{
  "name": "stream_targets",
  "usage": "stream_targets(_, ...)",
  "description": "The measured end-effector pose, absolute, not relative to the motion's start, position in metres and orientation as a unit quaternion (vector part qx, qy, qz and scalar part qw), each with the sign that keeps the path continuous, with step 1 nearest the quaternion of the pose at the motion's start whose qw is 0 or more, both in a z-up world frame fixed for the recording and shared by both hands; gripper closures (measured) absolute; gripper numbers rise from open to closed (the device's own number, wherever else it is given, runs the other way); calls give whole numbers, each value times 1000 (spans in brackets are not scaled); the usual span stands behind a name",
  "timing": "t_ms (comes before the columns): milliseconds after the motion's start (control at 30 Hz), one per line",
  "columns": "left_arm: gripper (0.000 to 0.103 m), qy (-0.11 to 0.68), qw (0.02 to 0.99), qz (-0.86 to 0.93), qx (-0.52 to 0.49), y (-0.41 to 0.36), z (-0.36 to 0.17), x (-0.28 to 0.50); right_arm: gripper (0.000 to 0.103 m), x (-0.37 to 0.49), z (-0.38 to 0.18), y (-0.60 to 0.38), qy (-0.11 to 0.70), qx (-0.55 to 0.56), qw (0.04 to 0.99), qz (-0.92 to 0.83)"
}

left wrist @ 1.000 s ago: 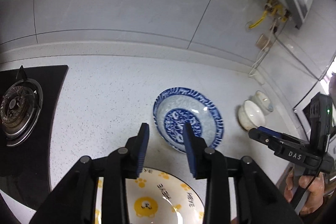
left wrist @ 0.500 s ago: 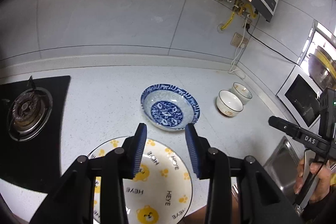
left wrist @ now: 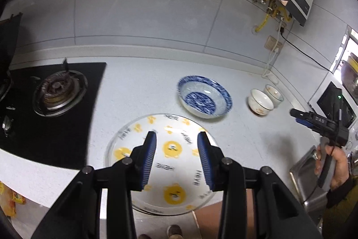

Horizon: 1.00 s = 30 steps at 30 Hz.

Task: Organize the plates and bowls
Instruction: 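Move both grippers to the plain white bowl with gold rim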

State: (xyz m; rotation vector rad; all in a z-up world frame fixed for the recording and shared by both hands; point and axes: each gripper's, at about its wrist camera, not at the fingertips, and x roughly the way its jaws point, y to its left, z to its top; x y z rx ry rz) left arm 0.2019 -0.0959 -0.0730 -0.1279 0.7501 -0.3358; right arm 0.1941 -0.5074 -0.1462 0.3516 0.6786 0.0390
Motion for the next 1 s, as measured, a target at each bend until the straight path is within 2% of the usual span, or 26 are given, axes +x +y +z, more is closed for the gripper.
stream_targets(300, 65, 412, 870, -259, -74, -193, -86, 206, 40, 199, -147, -542, 339, 157, 927, 37)
stream_targets(333, 62, 416, 866, -268, -78, -201, -86, 208, 37, 200, -146, -547, 341, 155, 926, 40)
stream_targets(400, 47, 419, 857, -285, -92, -221, -86, 215, 34, 204, -144, -558, 341, 150, 927, 39)
stream_targets(600, 30, 425, 836, -326, -116, -282, -86, 251, 31, 225, -147, -590, 353, 150, 922, 50)
stream_targets(1000, 28, 520, 797, -271, -144, -370, -141, 360, 29, 309, -176, -643, 410, 197, 887, 79)
